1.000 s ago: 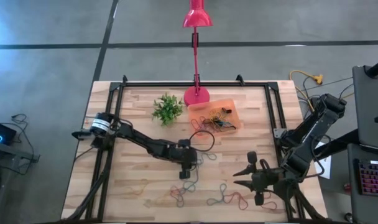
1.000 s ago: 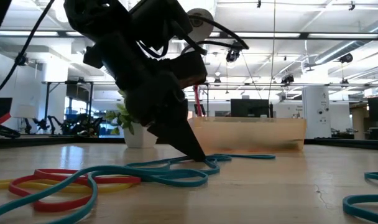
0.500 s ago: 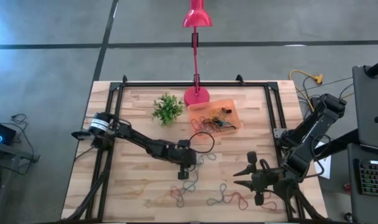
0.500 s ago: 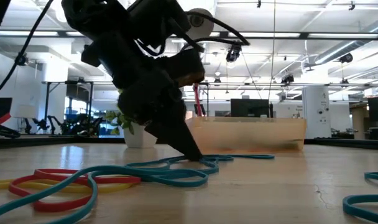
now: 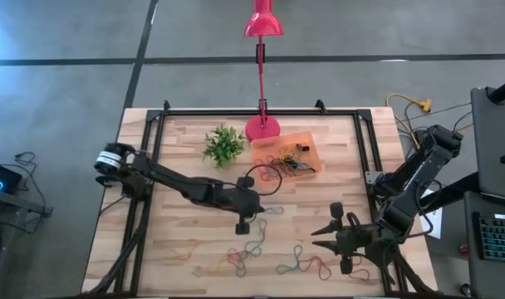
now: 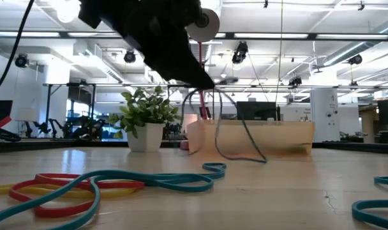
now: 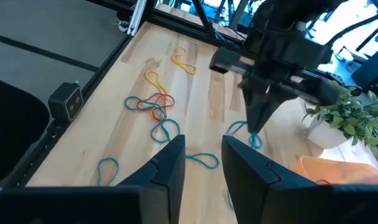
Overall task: Pick and place rubber bands into bin
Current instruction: Put the blue rubberband into the orange container
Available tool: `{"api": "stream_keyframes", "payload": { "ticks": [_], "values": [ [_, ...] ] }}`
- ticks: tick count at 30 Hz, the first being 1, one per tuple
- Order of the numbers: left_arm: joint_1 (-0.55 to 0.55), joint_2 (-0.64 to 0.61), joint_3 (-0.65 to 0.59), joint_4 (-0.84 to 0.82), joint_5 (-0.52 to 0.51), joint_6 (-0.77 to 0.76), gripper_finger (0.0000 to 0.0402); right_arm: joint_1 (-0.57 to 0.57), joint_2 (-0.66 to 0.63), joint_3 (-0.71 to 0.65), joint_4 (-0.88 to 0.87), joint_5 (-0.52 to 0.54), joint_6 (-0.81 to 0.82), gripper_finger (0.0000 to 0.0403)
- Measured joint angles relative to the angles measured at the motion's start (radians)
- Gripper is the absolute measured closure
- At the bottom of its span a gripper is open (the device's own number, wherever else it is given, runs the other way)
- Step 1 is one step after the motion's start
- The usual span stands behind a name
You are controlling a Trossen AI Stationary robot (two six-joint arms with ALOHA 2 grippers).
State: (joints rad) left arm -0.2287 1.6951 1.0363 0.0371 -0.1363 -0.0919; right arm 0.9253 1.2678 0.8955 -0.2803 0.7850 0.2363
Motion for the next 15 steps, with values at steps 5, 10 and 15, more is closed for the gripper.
{"api": "stream_keyframes", "payload": {
  "ticks": [5,10,15],
  "values": [
    [0.0,-0.024,0.002,-0.004,0.055,0.003,0.0401,0.0,0.0,0.0,-0.001,0.0,0.0,0.0316],
    [-0.011,-0.027,0.001,-0.003,0.098,-0.002,0.0401,-0.01,0.0,-0.032,0.003,0.001,0.057,0.0323],
    [-0.027,-0.024,0.001,0.009,0.098,0.003,0.0401,-0.083,0.029,-0.128,0.028,0.003,0.114,0.0318]
  ]
}}
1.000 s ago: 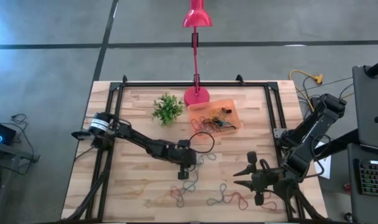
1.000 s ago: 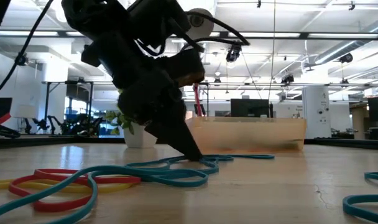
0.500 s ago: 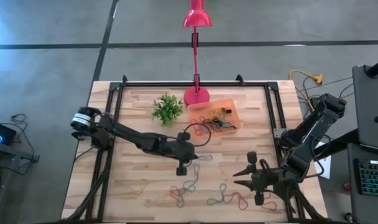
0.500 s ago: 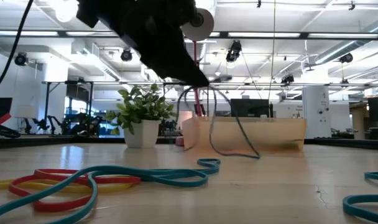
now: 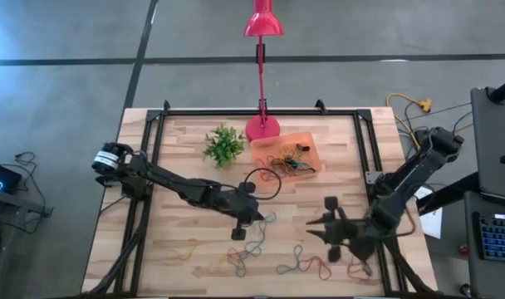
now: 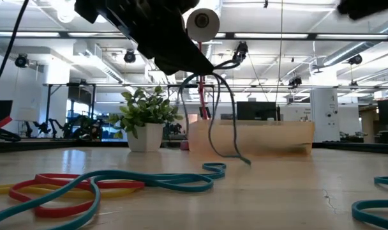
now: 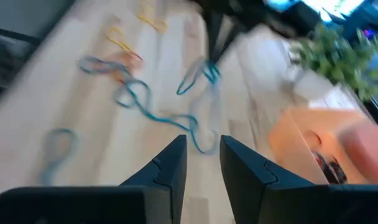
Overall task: Pick and place rubber bands into bin
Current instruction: Put the blue rubberband into the orange container
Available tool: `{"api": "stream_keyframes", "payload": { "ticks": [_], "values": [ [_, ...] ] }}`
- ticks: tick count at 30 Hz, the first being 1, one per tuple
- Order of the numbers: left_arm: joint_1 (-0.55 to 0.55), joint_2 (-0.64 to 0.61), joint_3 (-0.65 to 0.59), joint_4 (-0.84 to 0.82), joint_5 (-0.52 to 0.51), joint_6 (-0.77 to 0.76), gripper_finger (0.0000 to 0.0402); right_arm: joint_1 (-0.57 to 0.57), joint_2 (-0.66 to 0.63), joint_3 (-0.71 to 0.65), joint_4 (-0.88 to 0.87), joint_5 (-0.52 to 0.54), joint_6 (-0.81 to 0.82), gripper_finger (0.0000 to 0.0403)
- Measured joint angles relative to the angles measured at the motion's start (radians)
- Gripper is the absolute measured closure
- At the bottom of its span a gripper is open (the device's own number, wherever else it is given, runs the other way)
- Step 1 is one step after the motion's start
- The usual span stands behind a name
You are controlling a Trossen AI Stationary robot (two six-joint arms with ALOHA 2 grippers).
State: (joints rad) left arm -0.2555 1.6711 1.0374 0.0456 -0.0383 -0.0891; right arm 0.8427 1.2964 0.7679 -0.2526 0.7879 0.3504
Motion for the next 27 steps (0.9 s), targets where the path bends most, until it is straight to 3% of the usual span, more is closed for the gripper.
{"api": "stream_keyframes", "payload": {
  "ticks": [7,15,27],
  "values": [
    [-0.007,0.0,0.0,0.034,0.0,0.022,0.0402,-0.133,0.138,-0.052,0.243,-0.016,-0.103,0.0286],
    [-0.008,0.0,0.0,0.056,0.0,0.045,0.0402,-0.254,0.316,-0.046,0.484,-0.18,-0.227,0.0224],
    [-0.013,0.0,-0.006,0.061,0.0,0.045,0.0401,-0.367,0.45,0.002,0.567,-0.352,-0.194,0.0203]
  ]
}}
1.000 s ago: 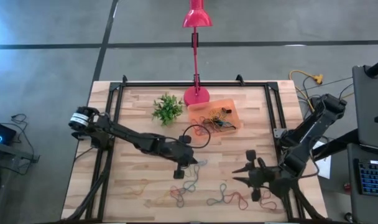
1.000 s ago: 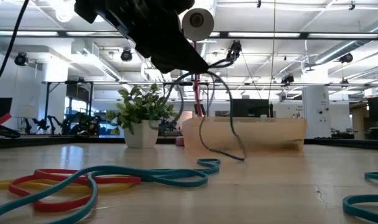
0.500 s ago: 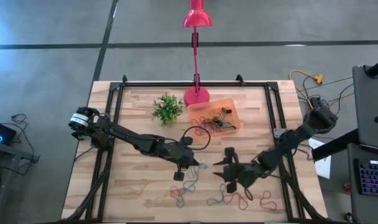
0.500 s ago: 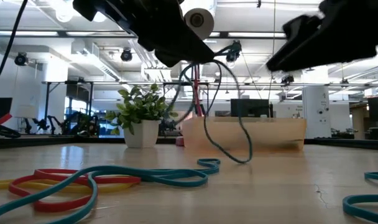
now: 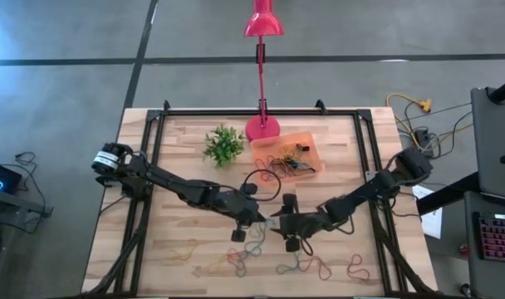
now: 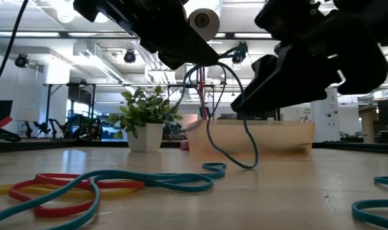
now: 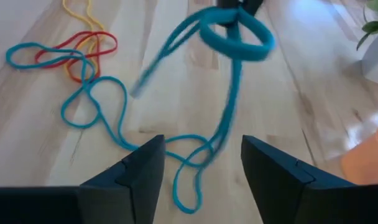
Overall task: Pick and place rubber bands into bin
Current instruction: Put the blue rubberband into the orange container
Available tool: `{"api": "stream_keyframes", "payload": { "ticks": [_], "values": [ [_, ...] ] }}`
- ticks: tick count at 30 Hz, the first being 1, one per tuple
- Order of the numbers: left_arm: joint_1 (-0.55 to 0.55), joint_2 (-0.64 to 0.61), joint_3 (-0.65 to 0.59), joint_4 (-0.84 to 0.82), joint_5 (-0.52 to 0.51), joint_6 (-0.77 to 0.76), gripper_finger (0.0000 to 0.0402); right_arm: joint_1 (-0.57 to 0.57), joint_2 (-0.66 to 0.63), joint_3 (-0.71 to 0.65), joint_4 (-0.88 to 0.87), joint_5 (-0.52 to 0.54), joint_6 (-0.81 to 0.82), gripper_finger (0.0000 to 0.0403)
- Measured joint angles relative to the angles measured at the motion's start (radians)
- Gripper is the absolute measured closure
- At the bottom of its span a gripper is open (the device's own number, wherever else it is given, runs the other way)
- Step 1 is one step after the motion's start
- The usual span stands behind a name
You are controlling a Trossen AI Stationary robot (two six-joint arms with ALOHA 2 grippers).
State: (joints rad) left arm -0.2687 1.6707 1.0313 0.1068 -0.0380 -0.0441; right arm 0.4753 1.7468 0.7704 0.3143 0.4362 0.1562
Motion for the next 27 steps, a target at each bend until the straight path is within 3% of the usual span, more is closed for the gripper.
{"api": "stream_keyframes", "payload": {
  "ticks": [4,10,11,20,27],
  "values": [
    [-0.003,0.0,-0.006,-0.001,0.0,0.0,0.0401,-0.001,0.003,0.006,-0.005,-0.002,-0.035,0.0235],
    [-0.003,0.0,-0.01,-0.002,0.0,-0.001,0.0401,-0.001,-0.005,0.005,-0.038,-0.001,-0.084,0.0374],
    [-0.003,0.0,-0.01,-0.002,0.0,-0.001,0.0401,0.0,-0.006,0.005,-0.041,0.0,-0.086,0.0381],
    [-0.002,0.0,-0.011,-0.012,-0.001,-0.001,0.0401,0.0,-0.006,0.005,-0.063,0.0,-0.072,0.0394],
    [-0.002,-0.001,-0.028,-0.072,-0.001,-0.002,0.0401,0.027,-0.037,0.005,-0.244,0.001,0.039,0.0395]
  ]
}}
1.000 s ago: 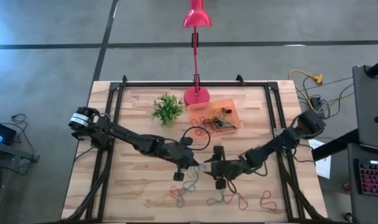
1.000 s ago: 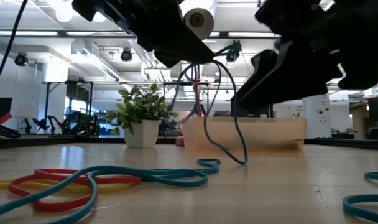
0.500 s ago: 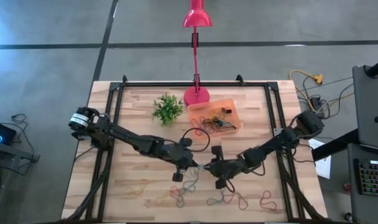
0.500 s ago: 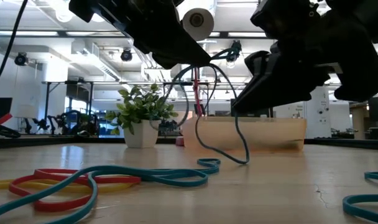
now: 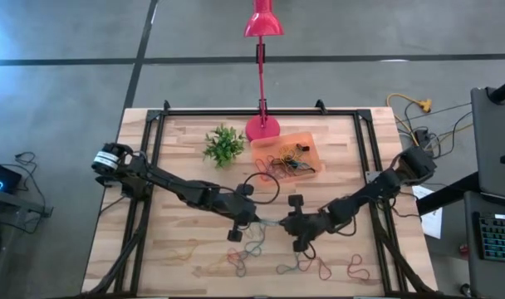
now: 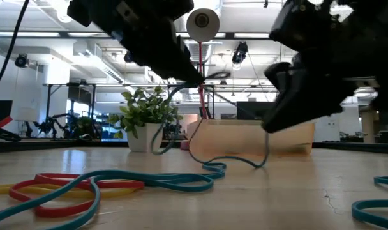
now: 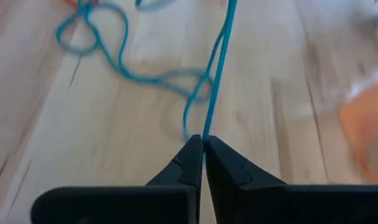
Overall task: Pick and place rubber bands into bin
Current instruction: Put the blue rubberband into the orange container
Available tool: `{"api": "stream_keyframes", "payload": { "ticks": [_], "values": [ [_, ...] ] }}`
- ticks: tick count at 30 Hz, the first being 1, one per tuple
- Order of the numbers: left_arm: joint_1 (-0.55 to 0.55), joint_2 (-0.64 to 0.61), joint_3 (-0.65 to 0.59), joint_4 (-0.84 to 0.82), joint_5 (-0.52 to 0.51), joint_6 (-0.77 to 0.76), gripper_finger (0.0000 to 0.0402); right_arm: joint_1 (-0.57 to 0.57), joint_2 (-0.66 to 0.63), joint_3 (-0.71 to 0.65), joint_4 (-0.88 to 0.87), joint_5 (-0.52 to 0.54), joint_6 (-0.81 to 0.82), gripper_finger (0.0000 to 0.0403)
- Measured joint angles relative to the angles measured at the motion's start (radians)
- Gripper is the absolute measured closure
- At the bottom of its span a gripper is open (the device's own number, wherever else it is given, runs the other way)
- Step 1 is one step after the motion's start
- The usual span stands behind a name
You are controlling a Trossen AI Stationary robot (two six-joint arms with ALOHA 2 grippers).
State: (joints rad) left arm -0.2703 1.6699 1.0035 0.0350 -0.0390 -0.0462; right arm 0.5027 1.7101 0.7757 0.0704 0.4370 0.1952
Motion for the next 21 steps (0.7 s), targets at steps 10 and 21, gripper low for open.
{"api": "stream_keyframes", "payload": {
  "ticks": [10,21],
  "values": [
    [0.0,0.0,-0.041,-0.024,0.0,-0.032,0.0401,0.073,-0.129,0.0,-0.251,0.01,0.163,0.0395],
    [0.0,0.0,-0.056,0.093,0.008,-0.052,0.0391,0.107,-0.173,-0.002,-0.273,0.058,0.172,0.0395]
  ]
}}
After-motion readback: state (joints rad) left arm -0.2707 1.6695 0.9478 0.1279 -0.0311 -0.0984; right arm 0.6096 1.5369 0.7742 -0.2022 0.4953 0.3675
